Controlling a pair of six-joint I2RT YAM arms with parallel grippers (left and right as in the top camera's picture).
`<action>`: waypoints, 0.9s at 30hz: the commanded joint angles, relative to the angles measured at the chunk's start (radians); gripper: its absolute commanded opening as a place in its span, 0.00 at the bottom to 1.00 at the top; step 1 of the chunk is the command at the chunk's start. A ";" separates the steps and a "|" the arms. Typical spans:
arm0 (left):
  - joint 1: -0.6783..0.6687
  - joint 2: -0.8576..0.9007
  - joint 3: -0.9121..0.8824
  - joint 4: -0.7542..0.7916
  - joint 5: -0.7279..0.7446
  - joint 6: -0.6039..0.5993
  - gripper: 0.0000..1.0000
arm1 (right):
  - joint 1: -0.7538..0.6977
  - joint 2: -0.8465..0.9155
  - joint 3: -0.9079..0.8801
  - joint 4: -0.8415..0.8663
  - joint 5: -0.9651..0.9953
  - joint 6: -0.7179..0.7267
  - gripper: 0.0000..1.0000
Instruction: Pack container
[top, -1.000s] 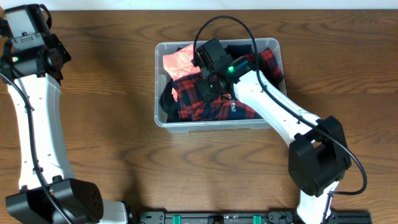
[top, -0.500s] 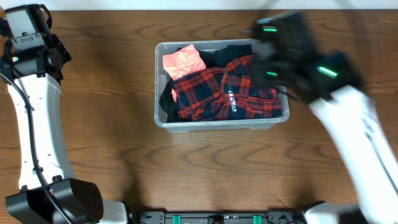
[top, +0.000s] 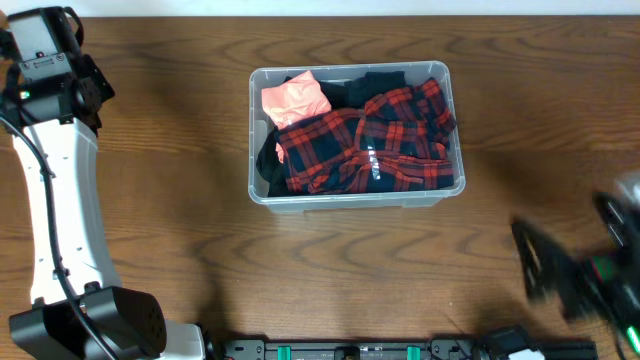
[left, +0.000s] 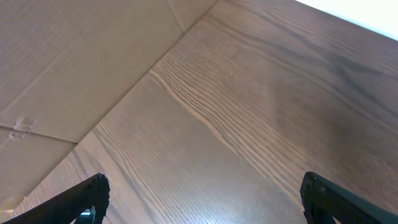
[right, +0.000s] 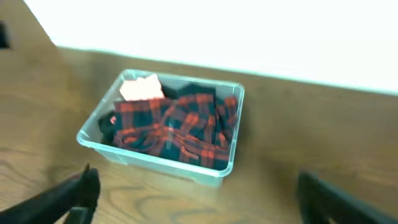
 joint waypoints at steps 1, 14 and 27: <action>0.002 0.001 0.000 0.000 -0.016 0.006 0.98 | -0.009 -0.092 0.001 -0.021 0.005 -0.005 0.99; 0.002 0.001 0.000 0.000 -0.016 0.006 0.98 | -0.009 -0.280 0.002 -0.262 -0.014 0.015 0.99; 0.002 0.001 0.000 0.000 -0.016 0.006 0.98 | -0.009 -0.280 -0.001 -0.293 -0.114 0.005 0.99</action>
